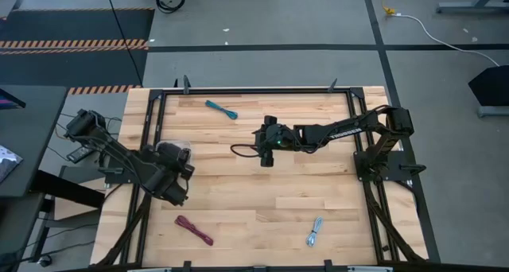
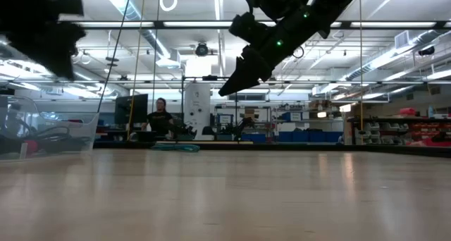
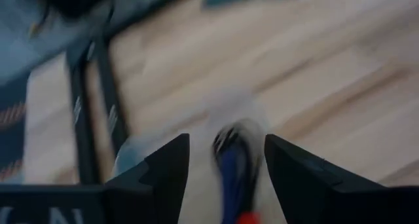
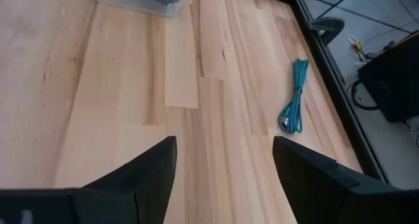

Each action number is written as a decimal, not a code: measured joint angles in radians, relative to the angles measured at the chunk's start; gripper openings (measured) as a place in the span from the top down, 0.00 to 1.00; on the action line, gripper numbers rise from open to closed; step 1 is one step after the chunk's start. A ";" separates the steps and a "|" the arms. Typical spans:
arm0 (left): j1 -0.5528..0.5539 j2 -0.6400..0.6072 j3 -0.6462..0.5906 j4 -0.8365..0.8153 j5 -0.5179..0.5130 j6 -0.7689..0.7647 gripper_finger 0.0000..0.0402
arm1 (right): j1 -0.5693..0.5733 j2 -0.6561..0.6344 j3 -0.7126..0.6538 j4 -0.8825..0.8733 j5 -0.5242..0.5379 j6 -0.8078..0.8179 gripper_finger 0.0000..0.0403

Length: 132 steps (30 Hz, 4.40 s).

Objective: Pick and place USB-C Cables
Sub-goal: Put the pink black charger cable into the transparent bin

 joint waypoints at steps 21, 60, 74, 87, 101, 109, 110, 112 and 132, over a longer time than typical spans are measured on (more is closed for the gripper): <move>0.026 0.000 0.118 0.831 0.387 1.271 0.54 | 0.135 -0.002 0.001 -0.517 -0.574 0.195 0.36; -0.226 0.451 0.126 0.816 0.682 1.059 0.65 | 0.545 -0.001 0.001 -0.921 -0.556 0.611 0.40; -0.124 0.451 0.452 0.115 0.581 0.975 0.95 | 0.550 -0.001 0.001 -0.925 -0.526 0.603 0.40; 0.046 0.196 0.375 -0.070 0.466 0.496 0.95 | 0.560 0.000 0.001 -0.930 -0.493 0.618 0.40; 0.227 -0.061 -0.036 0.087 0.588 0.247 0.88 | 0.563 0.000 0.001 -0.928 -0.493 0.621 0.40; 0.298 -0.077 -0.121 0.255 0.512 0.325 0.91 | 0.563 0.000 0.001 -0.923 -0.478 0.609 0.40; 0.305 -0.073 -0.120 0.257 0.492 0.330 0.90 | 0.563 0.000 0.001 -0.924 -0.478 0.610 0.40; 0.313 -0.072 -0.120 0.258 0.477 0.342 0.87 | 0.563 0.000 0.001 -0.923 -0.478 0.610 0.40; 0.313 -0.072 -0.118 0.458 0.442 0.592 0.45 | 0.563 0.000 0.001 -0.911 -0.421 0.600 0.40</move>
